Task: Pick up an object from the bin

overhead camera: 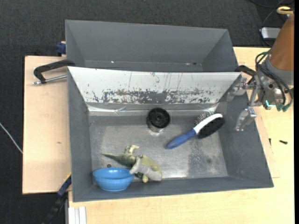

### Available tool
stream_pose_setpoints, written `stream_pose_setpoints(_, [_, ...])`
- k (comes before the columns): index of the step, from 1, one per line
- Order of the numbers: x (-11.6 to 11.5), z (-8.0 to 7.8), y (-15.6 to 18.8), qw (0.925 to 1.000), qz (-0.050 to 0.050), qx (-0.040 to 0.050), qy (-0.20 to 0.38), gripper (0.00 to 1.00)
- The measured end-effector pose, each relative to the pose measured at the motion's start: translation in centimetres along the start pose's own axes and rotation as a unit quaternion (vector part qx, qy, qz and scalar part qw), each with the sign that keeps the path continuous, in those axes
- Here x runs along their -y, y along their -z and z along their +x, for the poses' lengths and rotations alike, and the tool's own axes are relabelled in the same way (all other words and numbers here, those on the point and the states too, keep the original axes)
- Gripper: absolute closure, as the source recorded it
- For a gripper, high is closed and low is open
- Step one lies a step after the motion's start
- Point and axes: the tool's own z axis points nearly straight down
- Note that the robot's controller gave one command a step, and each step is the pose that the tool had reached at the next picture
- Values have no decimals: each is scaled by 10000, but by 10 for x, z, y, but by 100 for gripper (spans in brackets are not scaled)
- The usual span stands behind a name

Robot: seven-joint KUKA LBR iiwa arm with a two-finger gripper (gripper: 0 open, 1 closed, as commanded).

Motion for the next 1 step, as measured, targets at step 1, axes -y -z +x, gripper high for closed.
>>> stream_pose_setpoints(1, [-67, -3, -161, 10000, 1, 61, 22, 0])
